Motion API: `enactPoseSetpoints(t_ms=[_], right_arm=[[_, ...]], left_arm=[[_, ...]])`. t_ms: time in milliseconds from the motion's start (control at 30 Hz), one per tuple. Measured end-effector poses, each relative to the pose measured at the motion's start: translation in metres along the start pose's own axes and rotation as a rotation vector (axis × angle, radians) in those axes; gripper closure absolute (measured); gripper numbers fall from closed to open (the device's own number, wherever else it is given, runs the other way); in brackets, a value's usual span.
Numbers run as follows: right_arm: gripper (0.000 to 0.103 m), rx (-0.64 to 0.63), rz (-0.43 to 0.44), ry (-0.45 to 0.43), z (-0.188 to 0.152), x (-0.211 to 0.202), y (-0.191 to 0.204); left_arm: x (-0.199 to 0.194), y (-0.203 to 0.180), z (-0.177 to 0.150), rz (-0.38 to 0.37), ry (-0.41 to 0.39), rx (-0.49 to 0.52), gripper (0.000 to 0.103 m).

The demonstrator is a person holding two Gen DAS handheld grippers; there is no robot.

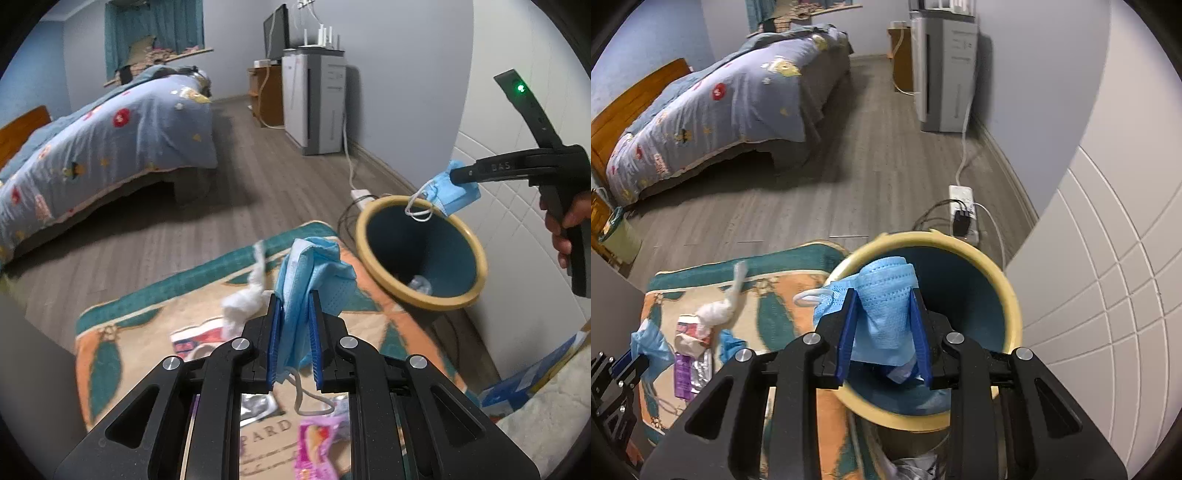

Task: Collect trash
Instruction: 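Carry the blue mask to the bin with the right gripper while the left carries its mask there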

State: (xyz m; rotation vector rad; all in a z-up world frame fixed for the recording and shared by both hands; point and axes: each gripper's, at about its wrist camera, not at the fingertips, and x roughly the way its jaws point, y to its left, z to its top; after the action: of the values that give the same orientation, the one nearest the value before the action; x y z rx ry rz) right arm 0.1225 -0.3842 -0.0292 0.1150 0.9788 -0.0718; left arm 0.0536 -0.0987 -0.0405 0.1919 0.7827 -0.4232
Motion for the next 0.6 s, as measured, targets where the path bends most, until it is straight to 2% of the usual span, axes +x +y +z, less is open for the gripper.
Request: enactPoseSetpoints(t_ms=[67,267,467,600], right_arm=[[0.075,-0.008,-0.031,0.008,-0.001,0.004,-0.007],[0.075,0.019,-0.047,0.031,-0.004,0.018,-0.031],[0.075,0.13,-0.052,0.107,-0.013,0.046,-0.055],[0.075,0.156,-0.068,0.109,-0.014,0.054,-0.06]], left_arm=[[0.004,-0.009,0.002,-0.02,0.004,0.008,0.087],[0.011,-0.035,0.011,-0.066,0.0,0.049,0.087],[0.017,-0.065,0.027,-0.141,-0.017,0.077,0.087],[0.035,-0.089,0.034,-0.189,-0.004,0.088,0.087]])
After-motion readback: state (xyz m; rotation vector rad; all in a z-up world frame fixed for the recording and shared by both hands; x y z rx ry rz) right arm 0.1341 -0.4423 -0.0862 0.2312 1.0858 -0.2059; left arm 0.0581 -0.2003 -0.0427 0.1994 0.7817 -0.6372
